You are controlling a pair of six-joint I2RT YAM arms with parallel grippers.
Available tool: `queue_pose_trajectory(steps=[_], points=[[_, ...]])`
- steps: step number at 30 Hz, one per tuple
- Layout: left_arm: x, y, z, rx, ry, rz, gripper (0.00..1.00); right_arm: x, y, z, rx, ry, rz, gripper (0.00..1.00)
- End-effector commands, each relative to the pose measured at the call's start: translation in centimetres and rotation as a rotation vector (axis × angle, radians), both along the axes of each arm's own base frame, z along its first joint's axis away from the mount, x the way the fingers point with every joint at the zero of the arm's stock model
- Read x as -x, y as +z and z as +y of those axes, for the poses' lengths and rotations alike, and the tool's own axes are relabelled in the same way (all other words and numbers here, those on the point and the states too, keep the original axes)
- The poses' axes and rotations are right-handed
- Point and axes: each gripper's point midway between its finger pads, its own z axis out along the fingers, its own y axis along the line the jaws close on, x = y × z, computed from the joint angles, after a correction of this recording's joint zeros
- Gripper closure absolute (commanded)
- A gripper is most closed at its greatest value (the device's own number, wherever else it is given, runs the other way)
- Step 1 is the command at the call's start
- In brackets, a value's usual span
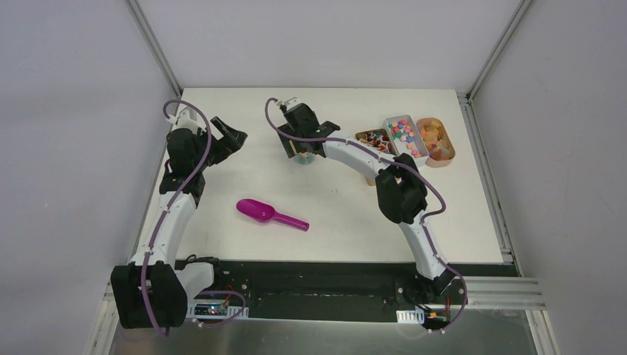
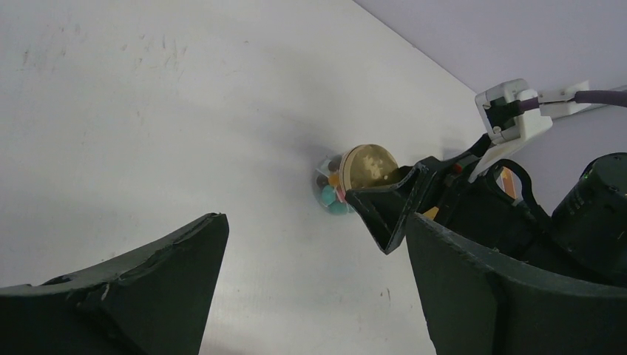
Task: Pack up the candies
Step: Close the bottle lid on the packing bottle.
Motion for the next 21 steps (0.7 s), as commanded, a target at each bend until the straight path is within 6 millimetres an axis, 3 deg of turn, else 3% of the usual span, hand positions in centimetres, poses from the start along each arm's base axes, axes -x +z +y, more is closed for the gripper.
queue_pose_trajectory(steps=[1,10,12,17,21], points=[[-0.2,1.1,0.8,-0.021,0.028,-0.059,0.07,-0.9,2.0,0.3,-0.001,-0.009,-0.051,0.24],[-0.2,0.7,0.6,-0.024,0.016,-0.057,0.07,-1.2,0.8,0.2,0.021,-0.019,-0.048,0.19],[-0.2,0.6,0.6,-0.025,0.011,-0.054,0.08,-1.3,0.8,0.0,0.025,-0.029,-0.051,0.13],[-0.2,0.6,0.4,-0.027,-0.002,-0.057,0.08,-1.2,2.1,-0.1,0.001,-0.045,-0.065,0.01],[-0.4,0.8,0.2,-0.031,-0.02,-0.06,0.08,-1.3,4.3,-0.2,-0.055,-0.047,-0.083,0.01]])
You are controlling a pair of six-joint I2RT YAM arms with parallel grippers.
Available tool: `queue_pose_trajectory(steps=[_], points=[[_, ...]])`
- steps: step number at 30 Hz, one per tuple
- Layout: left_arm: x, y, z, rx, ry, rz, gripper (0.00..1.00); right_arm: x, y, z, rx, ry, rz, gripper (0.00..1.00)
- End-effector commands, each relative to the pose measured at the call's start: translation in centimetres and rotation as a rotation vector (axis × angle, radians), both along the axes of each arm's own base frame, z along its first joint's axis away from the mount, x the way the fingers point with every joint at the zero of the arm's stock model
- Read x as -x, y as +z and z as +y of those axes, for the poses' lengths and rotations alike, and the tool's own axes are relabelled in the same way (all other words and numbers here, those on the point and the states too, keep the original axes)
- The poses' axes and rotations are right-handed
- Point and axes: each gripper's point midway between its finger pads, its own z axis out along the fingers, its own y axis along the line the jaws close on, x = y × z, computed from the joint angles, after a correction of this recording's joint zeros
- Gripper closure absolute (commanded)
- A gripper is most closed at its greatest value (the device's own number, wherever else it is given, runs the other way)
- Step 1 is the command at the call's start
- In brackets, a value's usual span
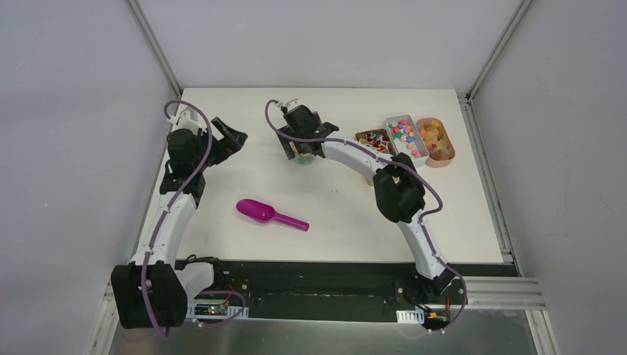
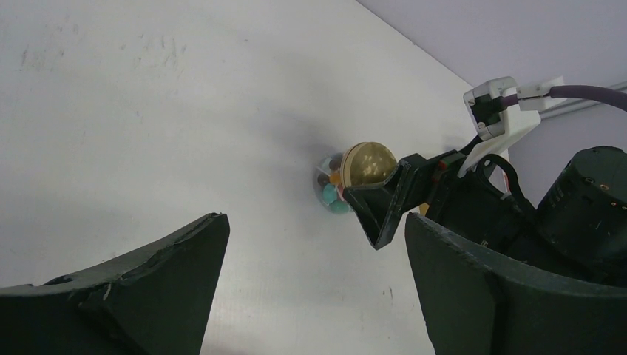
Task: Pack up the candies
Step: Close the bottle lid on the packing bottle.
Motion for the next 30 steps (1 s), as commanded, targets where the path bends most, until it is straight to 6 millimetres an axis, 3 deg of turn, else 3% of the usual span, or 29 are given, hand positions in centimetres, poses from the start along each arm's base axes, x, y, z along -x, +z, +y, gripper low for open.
queue_pose_trajectory(steps=[1,7,12,14,22,30], points=[[-0.5,1.0,0.1,-0.026,-0.022,-0.058,0.08,-0.8,5.9,0.6,-0.126,-0.014,-0.079,0.01],[-1.4,0.9,-0.9,0.0,-0.084,-0.035,0.12,-0.7,8.6,0.1,-0.285,-0.005,-0.054,0.01],[-3.0,-1.0,-2.4,0.049,-0.161,0.04,0.19,-1.5,8.6,-1.4,-0.34,-0.04,-0.03,0.05],[-3.5,-1.3,-3.6,0.044,-0.211,0.046,0.21,-2.0,8.2,-1.9,-0.362,-0.045,-0.003,0.11],[-5.8,-2.6,-7.9,0.017,-0.267,0.065,0.25,-2.7,6.0,-2.6,-0.432,-0.021,0.108,0.51],[-8.7,-5.3,-10.1,0.023,-0.293,0.1,0.31,-3.0,4.4,-2.8,-0.457,-0.006,0.18,0.58]])
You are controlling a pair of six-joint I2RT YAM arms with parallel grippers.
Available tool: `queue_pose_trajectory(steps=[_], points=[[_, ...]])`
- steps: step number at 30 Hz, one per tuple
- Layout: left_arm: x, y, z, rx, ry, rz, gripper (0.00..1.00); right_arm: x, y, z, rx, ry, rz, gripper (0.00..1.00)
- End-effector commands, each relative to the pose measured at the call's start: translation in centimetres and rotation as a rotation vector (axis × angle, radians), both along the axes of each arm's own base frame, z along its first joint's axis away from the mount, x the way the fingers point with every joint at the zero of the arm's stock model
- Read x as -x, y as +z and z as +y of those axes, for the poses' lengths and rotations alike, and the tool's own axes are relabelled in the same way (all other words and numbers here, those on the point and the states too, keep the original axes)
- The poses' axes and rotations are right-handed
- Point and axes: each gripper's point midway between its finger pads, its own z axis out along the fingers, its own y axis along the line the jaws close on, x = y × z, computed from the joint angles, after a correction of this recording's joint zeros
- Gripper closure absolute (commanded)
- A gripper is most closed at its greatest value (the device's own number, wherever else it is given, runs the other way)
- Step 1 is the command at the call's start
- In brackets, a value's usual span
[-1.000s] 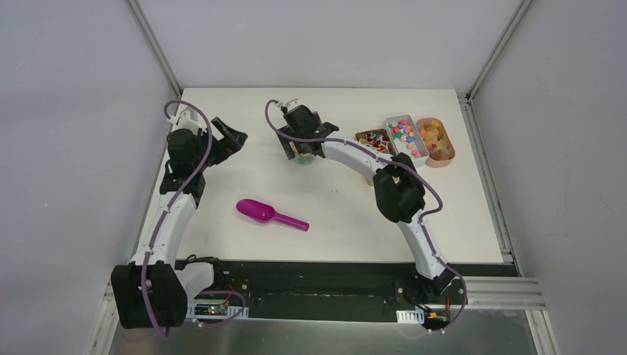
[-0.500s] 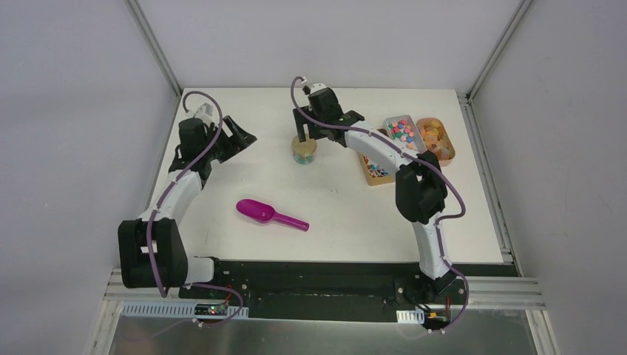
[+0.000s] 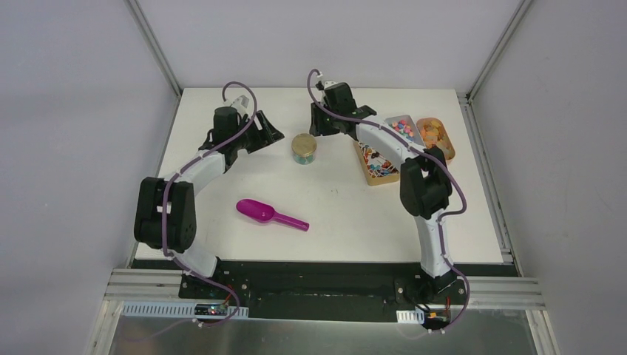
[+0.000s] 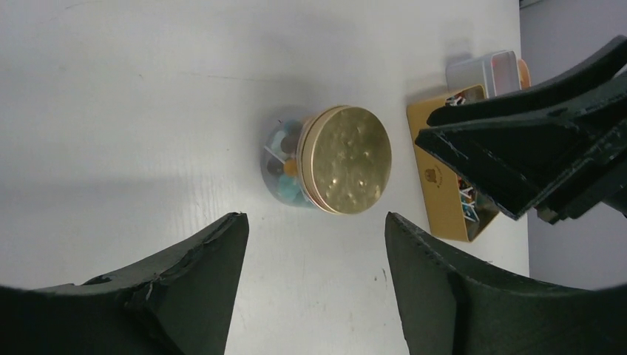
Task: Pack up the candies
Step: Close the bottle lid on the packing bottle.
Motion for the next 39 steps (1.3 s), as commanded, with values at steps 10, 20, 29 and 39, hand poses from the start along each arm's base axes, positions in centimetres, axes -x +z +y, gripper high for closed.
queue_pose_trajectory(steps=[10,20,29,39], points=[[-4.2,-0.7,-2.6,0.03,-0.054,-0.074,0.36,-0.3,-2.0,1.4,-0.055,0.054,0.086,0.66],[-4.7,-3.5,-3.9,0.061,-0.126,-0.03,0.43,-0.3,-3.1,1.0,-0.048,0.051,0.103,0.72],[-4.7,-4.9,-4.2,0.068,-0.143,0.0,0.45,0.4,-4.4,1.1,-0.053,0.068,0.137,0.74],[-4.2,-6.9,-4.3,0.078,-0.136,0.058,0.48,1.4,-6.2,0.6,-0.039,0.069,0.176,0.77]])
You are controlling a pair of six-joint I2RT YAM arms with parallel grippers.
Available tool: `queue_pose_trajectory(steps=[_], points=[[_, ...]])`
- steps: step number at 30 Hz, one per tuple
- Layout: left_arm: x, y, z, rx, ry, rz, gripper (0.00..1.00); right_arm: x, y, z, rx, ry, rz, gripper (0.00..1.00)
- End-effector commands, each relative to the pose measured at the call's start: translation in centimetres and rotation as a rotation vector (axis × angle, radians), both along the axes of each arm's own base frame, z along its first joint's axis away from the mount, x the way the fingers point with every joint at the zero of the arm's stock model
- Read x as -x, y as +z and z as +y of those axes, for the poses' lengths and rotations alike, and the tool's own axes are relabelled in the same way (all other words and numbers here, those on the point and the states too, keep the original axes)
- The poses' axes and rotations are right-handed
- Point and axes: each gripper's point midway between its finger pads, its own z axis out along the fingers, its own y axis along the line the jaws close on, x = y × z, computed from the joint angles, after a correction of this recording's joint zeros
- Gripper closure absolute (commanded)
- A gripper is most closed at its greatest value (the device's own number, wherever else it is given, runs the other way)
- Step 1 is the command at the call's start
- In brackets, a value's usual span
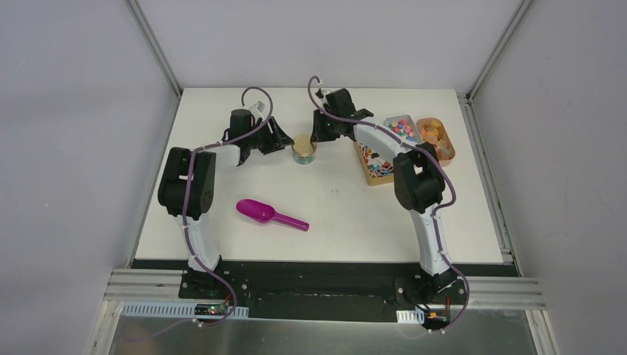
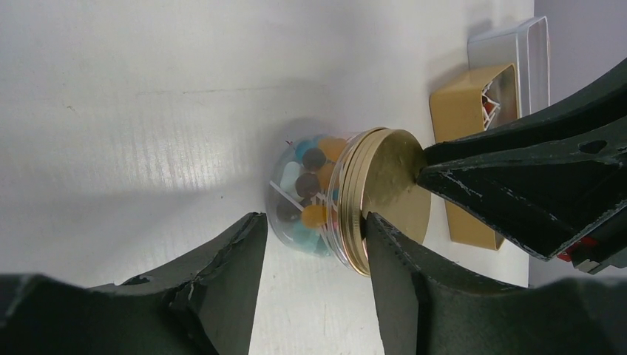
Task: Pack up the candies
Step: Close the bottle lid on the packing bottle.
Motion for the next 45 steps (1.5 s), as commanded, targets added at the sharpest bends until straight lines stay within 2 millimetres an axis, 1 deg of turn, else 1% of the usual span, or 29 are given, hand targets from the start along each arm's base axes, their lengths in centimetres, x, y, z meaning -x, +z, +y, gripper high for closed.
queue_pose_trajectory(steps=[1,3,6,7,8,11,15,18,21,22,23,26,28,30,32,34,36,39,42,43,45], points=[[-0.4,0.2,-0.5,0.012,-0.008,-0.019,0.48,1.0,-1.8,-0.3,0.005,0.004,0.04,0.78],[-0.4,-0.5,-0.2,-0.004,0.006,0.0,0.49,1.3,-2.3,-0.6,0.005,-0.001,0.045,0.79],[0.2,-1.9,-0.2,-0.007,0.016,0.05,0.53,2.1,-3.5,-0.8,0.007,0.003,0.056,0.8],[0.6,-2.3,-0.4,0.005,0.013,0.068,0.54,2.6,-4.3,-1.1,0.014,-0.003,0.069,0.8],[0.9,-2.4,-0.7,0.025,0.007,0.08,0.55,2.7,-4.5,-1.2,0.014,-0.004,0.068,0.8],[1.8,-2.8,-1.8,0.052,-0.017,0.09,0.62,4.0,-6.0,-1.5,0.038,0.004,0.092,0.8],[3.1,-5.0,-1.7,0.024,-0.022,0.138,0.68,4.9,-7.1,-2.2,0.069,0.0,0.1,0.81],[4.3,-6.7,-1.6,0.01,-0.021,0.179,0.75,5.2,-7.2,-2.8,0.078,-0.019,0.095,0.82],[4.7,-7.4,-1.8,-0.015,-0.027,0.206,0.76,5.3,-6.3,-2.7,0.057,-0.022,0.083,0.82],[4.6,-7.2,-1.9,-0.015,-0.029,0.21,0.74,5.3,-5.9,-2.5,0.046,-0.02,0.077,0.82],[4.3,-6.7,-2.0,-0.01,-0.037,0.206,0.7,5.3,-5.5,-2.4,0.037,-0.018,0.072,0.81],[3.2,-3.5,-2.7,0.022,-0.076,0.139,0.57,4.8,-4.4,-1.9,0.009,-0.016,0.056,0.8],[3.1,-2.1,-2.8,0.039,-0.096,0.118,0.5,4.6,-4.2,-1.8,0.008,-0.018,0.054,0.8],[3.3,-1.4,-3.0,0.061,-0.121,0.112,0.48,4.4,-4.1,-1.8,0.007,-0.029,0.057,0.79],[3.3,-1.7,-2.8,0.063,-0.124,0.12,0.48,4.3,-4.1,-1.8,0.0,-0.03,0.058,0.79],[3.0,-3.0,-2.2,0.051,-0.095,0.146,0.53,4.3,-4.1,-1.6,-0.007,-0.03,0.059,0.79],[2.5,-4.5,-1.2,0.021,-0.036,0.177,0.6,4.3,-4.1,-1.6,-0.007,-0.031,0.06,0.79],[2.4,-6.6,-0.9,0.0,-0.005,0.223,0.74,4.7,-4.4,-1.9,-0.001,-0.032,0.071,0.79],[3.3,-8.9,-0.7,-0.023,0.004,0.284,0.89,5.4,-5.1,-2.2,0.004,-0.03,0.093,0.8],[3.8,-9.5,-0.6,-0.042,-0.001,0.292,0.92,5.6,-5.3,-2.3,0.006,-0.032,0.098,0.8],[4.6,-10.8,-0.3,-0.095,0.004,0.314,0.95,6.0,-5.7,-2.4,0.004,-0.032,0.108,0.8]])
